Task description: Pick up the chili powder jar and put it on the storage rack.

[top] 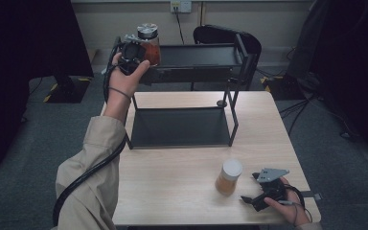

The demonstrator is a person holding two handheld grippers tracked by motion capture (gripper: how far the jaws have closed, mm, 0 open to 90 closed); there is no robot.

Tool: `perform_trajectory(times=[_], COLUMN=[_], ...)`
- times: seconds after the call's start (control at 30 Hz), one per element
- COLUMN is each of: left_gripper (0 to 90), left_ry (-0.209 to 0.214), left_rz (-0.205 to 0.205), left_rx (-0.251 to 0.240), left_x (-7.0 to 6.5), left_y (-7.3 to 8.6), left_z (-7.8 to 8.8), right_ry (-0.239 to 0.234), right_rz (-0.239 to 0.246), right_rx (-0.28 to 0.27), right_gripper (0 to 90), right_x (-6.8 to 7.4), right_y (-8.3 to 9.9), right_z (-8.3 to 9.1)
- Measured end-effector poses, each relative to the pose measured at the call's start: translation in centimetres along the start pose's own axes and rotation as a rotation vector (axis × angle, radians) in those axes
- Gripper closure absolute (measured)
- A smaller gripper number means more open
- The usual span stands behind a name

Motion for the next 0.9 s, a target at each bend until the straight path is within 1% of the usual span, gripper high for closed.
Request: perform_trajectory(times=[0.07,0.13,0.2,0.37,0.5,0.67,0.73,0.83,0.9], left_gripper=[1.7,1.7,1.6,1.6,1.6,1.6,1.6,1.6,1.6], left_ry=[0.010,0.021,0.028,0.044,0.046,0.059,0.062,0.061,0.066], left_rz=[0.002,0.002,-0.005,-0.003,-0.001,0.014,0.013,0.025,0.023], left_rx=[-0.003,-0.017,-0.016,-0.021,-0.027,-0.021,-0.015,-0.021,-0.013], left_x=[-0.1,-0.3,-0.4,-0.8,-1.0,-1.2,-1.3,-1.4,-1.5], left_y=[0.5,1.1,1.6,3.0,4.1,5.6,6.1,7.0,7.4], left_z=[-0.3,-0.6,-0.8,-1.4,-1.7,-2.2,-2.5,-2.9,-3.1], right_ry=[0.000,0.001,0.002,0.003,0.003,0.006,0.006,0.007,0.007], right_rz=[-0.001,-0.001,-0.002,-0.003,-0.004,-0.006,-0.007,-0.007,-0.007], right_rx=[0.000,0.000,0.000,-0.001,-0.001,-0.001,-0.001,-0.001,-0.001], right_gripper=[0.0,0.0,0.0,0.0,0.0,0.0,0.0,0.0,0.0], right_x=[0.0,0.0,0.0,0.1,0.1,0.1,0.1,0.1,0.1], right_y=[0.0,0.0,0.0,0.0,0.0,0.1,0.1,0.1,0.1], right_z=[0.0,0.0,0.0,0.0,0.0,0.0,0.0,0.0,0.0])
Point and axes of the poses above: each handheld gripper's, and its own axes: z roughly backward along the jaws, y roughly out of its underside, x roughly to its left, the point moved 8 cm from there along -z, roughly forward along the jaws, and after that the axes turned 14 degrees about -z, right-handed, at the moved point
